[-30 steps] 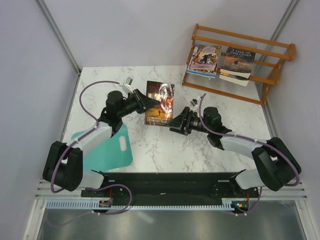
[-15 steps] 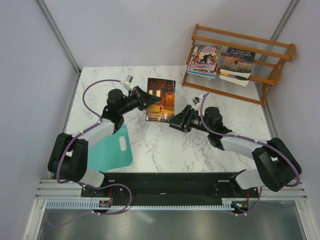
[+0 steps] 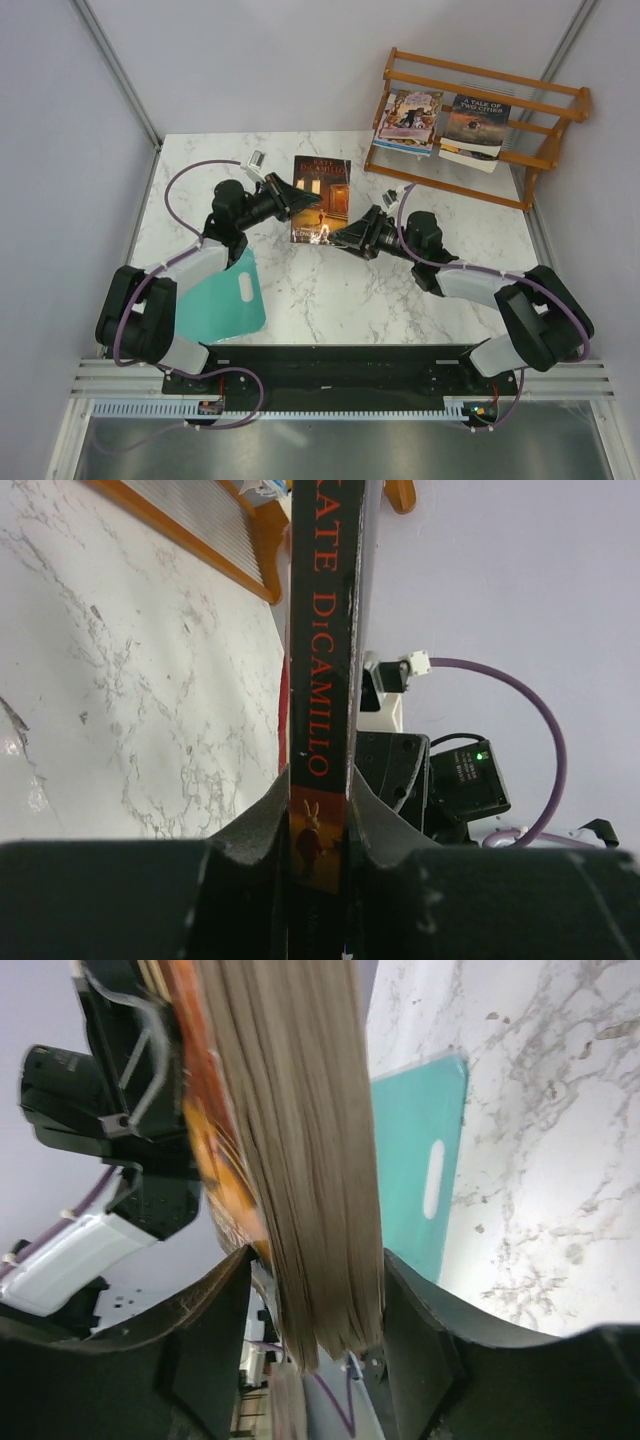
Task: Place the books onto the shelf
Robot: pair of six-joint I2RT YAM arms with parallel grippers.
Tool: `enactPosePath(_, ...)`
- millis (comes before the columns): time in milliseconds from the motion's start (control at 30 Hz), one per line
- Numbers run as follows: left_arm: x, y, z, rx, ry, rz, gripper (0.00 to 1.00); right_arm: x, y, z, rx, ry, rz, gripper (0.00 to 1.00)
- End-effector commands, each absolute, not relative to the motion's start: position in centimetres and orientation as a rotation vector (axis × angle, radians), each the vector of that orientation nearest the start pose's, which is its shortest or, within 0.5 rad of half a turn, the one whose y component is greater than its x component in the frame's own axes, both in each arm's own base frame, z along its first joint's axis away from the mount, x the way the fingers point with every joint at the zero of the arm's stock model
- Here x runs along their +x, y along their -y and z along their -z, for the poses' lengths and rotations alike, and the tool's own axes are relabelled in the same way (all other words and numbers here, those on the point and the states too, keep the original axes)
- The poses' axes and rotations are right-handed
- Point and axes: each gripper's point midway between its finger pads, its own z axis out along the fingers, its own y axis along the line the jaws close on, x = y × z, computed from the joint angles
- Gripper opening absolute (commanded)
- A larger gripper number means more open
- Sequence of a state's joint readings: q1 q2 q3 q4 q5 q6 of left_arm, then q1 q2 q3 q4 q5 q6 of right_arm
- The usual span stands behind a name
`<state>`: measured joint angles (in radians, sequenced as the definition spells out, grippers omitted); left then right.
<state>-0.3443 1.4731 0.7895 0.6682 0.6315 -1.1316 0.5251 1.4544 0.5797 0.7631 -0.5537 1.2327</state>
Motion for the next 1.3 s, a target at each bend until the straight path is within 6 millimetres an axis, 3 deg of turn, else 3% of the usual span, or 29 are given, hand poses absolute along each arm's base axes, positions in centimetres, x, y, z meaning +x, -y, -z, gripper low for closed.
enactPosePath(0, 33.5, 26.9, -25.8, -0.108, -1.792, 1.652, 0.02, 29.1, -31.2, -23.4, 0.155, -1.838, -1.778, 0.49)
enactPosePath(33, 33.6, 27.0, -25.7, -0.104, -1.797, 1.65, 0.02, 29.1, -31.3, -23.5, 0.153, -1.833, -1.786, 0.35)
enactPosePath(267, 33.8, 27.2, -23.9, -0.106, -1.854, 1.635, 0.02, 28.8, -31.2, -24.3, 0.143, -1.822, -1.807, 0.06)
enactPosePath(333, 34.1, 27.1, -22.9, -0.094, -1.902, 1.591, 0.23, 28.9, -31.0, -24.5, 0.123, -1.826, -1.78, 0.03)
enactPosePath(367, 34.2, 26.8, -22.7, -0.095, -1.915, 1.563, 0.33, 29.1, -30.8, -23.8, 0.145, -1.872, -1.746, 0.03)
enactPosePath(400, 34.5, 26.5, -22.3, -0.069, -1.923, 1.515, 0.51, 29.1, -30.5, -24.3, 0.116, -1.86, -1.707, 0.02)
enactPosePath(533, 35.2, 23.5, -20.8, -0.123, -2.003, 1.294, 0.74, 30.1, -28.1, -24.6, 0.119, -1.885, -1.577, 0.01)
enactPosePath(600, 35.7, 21.4, -21.8, -0.135, -1.969, 1.16, 0.83, 30.2, -27.0, -25.3, 0.119, -1.898, -1.538, 0.0)
enactPosePath(633, 35.4, 20.7, -21.2, -0.149, -2.004, 1.112, 0.85, 30.7, -26.0, -25.0, 0.126, -1.916, -1.497, 0.0)
enactPosePath(700, 35.5, 19.2, -21.8, -0.138, -1.98, 1.015, 0.91, 30.9, -25.1, -26.4, 0.093, -1.896, -1.477, 0.0)
enactPosePath(900, 34.7, 18.2, -19.8, -0.127, -2.057, 0.952, 0.91, 33.2, -21.3, -27.4, 0.106, -1.899, -1.39, 0.0)
enactPosePath(1100, 34.0, 18.2, -17.9, -0.144, -2.106, 0.966, 0.91, 36.1, -15.8, -27.2, 0.209, -1.885, -1.356, 0.0)
enactPosePath(1167, 33.8, 18.2, -17.7, -0.14, -2.111, 0.967, 0.91, 36.2, -15.5, -27.0, 0.198, -1.899, -1.382, 0.0)
enactPosePath(1200, 33.7, 18.2, -17.6, -0.14, -2.116, 0.965, 0.91, 36.9, -14.0, -27.2, 0.226, -1.883, -1.357, 0.0)
enactPosePath(1267, 33.7, 18.2, -17.6, -0.132, -2.116, 0.962, 0.91, 37.2, -13.5, -27.6, 0.221, -1.877, -1.358, 0.0)
